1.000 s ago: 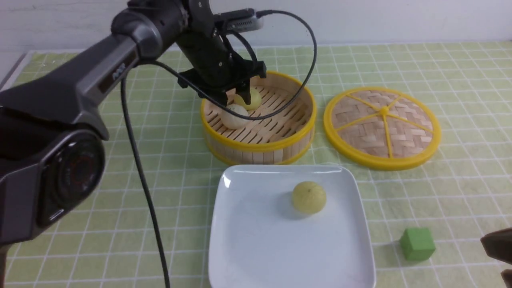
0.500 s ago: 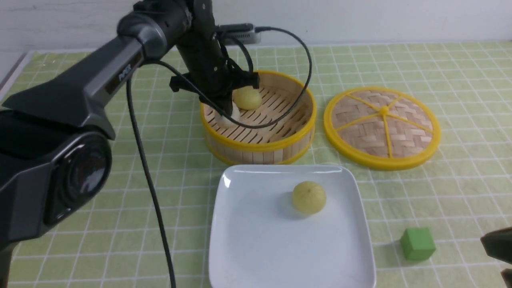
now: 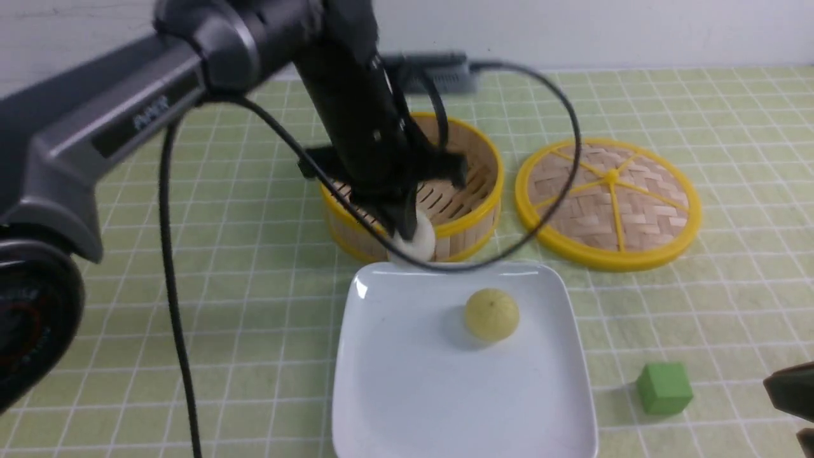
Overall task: Put the steamed buns into the plate on the green tablecloth.
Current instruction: 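Carry the bun from the bamboo steamer to the plate with the left gripper, then reach into the bamboo steamer and grasp a bun with the left gripper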
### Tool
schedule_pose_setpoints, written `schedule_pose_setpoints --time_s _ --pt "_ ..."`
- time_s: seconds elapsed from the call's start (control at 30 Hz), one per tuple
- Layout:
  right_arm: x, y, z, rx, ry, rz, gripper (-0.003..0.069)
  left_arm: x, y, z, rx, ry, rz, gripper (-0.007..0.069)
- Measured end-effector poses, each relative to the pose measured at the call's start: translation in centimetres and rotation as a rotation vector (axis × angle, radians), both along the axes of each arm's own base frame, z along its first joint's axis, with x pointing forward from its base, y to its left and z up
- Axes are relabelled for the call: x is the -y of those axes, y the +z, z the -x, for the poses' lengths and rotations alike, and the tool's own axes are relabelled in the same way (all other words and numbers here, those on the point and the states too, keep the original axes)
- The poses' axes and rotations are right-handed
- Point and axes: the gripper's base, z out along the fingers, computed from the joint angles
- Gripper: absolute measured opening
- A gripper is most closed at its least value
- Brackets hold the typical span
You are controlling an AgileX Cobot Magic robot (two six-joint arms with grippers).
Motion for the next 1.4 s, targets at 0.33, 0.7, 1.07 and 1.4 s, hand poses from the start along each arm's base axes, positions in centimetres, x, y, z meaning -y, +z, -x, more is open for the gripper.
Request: schedule_pose_setpoints --time_s 0.33,0.7,1.07,1.4 --pt "0.0 0.0 0.0 -0.002 0.0 0.001 0.0064 1.0 -5.3 0.0 -0.056 0.032 -0.096 0.0262" --pt "-0.1 -0.1 0.1 -0.017 0.002 -0.007 0.008 -2.4 -1.2 -6.9 0.118 0.271 -0.003 0.0463" --pt "-0.1 0.0 0.1 -0.013 0.0 -0.012 0.0099 -2.4 -2.4 -14.2 0.329 0.361 0.178 0.0463" --pt "-0.1 0.0 0.0 -0.003 -0.003 -0.019 0.0111 -1.4 -6.3 -15.2 0.293 0.363 0.203 0.0401"
